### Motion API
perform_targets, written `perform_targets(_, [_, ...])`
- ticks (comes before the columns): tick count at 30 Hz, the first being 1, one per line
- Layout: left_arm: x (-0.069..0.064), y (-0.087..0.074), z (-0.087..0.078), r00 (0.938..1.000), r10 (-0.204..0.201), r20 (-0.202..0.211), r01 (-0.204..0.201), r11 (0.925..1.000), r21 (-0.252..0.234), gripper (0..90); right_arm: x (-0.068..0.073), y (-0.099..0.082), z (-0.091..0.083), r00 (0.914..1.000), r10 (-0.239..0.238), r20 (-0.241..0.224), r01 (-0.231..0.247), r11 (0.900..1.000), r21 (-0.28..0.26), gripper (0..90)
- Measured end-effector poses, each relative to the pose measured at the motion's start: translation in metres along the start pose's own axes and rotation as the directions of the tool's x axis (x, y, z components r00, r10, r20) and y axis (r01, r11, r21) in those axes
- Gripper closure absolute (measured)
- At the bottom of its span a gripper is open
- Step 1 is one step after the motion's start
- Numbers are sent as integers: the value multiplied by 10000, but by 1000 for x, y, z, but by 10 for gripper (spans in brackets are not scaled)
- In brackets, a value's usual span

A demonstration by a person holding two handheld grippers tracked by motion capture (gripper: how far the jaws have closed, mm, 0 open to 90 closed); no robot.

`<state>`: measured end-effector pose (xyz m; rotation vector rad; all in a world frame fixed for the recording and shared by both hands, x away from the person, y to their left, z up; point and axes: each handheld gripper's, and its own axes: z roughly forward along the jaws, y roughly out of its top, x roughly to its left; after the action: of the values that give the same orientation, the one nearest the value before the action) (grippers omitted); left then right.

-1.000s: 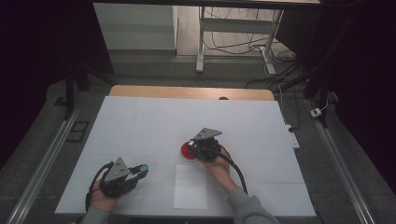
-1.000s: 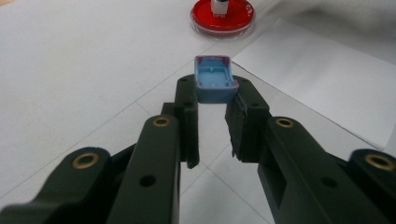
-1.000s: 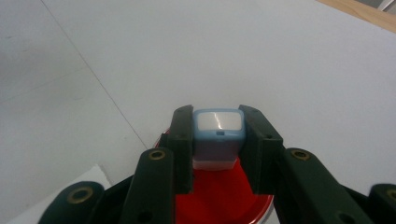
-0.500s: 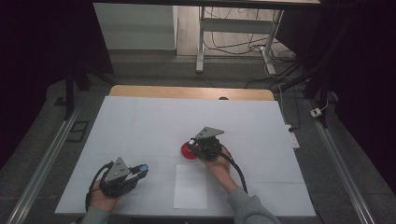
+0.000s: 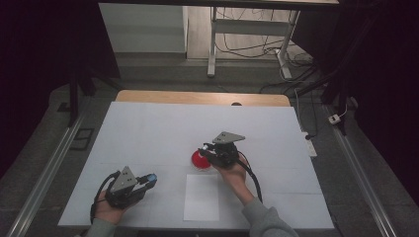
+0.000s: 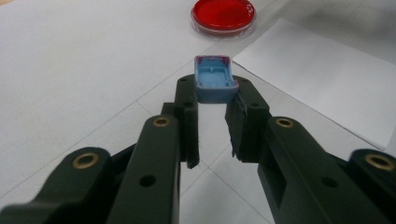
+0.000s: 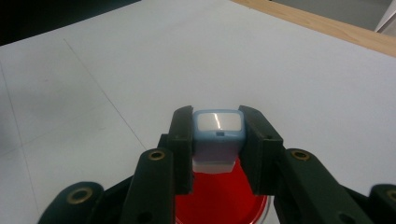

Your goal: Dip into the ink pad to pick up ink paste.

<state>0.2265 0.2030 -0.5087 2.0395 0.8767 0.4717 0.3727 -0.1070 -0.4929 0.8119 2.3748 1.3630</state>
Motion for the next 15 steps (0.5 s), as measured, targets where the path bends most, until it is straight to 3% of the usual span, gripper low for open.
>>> perform_targets(15, [1,0,0,10000,-10,-23,10,10000,-7,745,3,1,-6,9999,-108,-73,107,9999,-104,669])
